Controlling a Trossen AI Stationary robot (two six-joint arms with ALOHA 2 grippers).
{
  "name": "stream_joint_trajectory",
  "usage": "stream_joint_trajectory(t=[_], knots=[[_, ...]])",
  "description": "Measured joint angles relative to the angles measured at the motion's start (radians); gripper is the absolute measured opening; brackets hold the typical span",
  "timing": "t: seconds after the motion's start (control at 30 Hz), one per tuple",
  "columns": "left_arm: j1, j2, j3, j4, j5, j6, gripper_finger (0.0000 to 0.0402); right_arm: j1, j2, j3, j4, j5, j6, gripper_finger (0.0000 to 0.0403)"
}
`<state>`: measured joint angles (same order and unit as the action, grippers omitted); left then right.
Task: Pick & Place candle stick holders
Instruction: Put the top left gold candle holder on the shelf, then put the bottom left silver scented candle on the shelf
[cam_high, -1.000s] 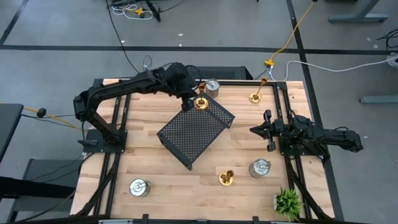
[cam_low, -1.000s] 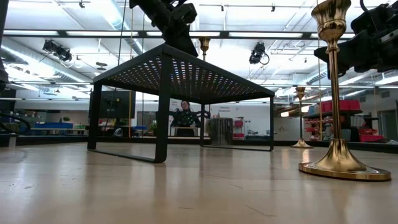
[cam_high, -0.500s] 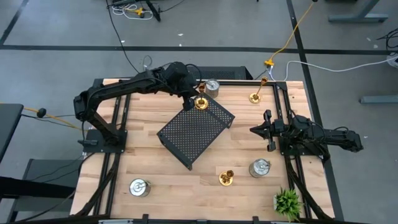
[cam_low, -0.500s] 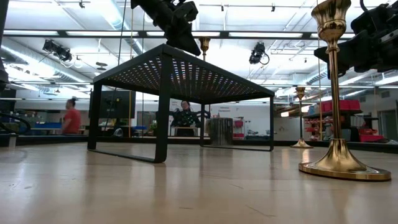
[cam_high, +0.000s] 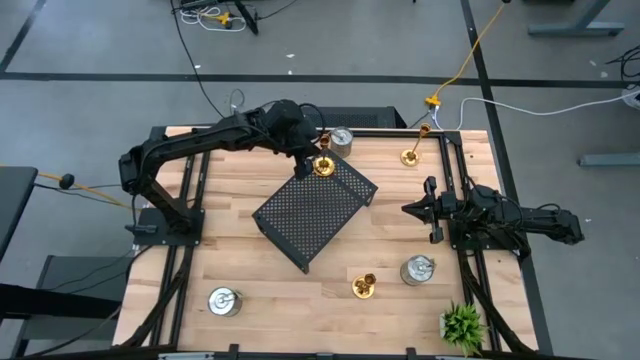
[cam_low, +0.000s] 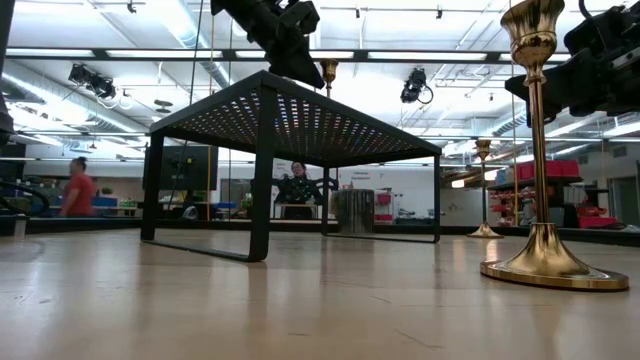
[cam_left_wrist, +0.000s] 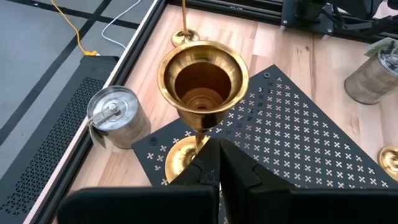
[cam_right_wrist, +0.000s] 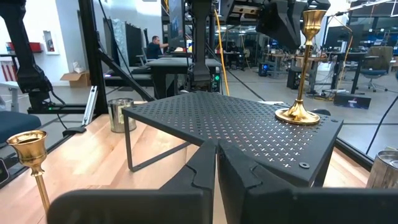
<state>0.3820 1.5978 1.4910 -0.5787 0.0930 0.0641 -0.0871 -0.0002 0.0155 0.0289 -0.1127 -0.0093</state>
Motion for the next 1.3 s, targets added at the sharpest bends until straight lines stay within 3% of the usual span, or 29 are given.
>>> stream_joint_trajectory(t=[0.97,1.2,1.3], knots=[[0.0,0.0,0.0,0.054,0.01,0.0,0.0001,0.0,0.0,0.0,0.0,0.0,0.0,0.0023],[-0.005,0.0,0.0,-0.025,0.039,-0.006,0.0001,0.0,0.0,0.0,0.0,0.0,0.0,0.0023],[-0.016,0.0,0.0,-0.088,0.001,-0.002,0.0,0.0,0.0,0.0,0.0,0.0,0.0,0.0023]])
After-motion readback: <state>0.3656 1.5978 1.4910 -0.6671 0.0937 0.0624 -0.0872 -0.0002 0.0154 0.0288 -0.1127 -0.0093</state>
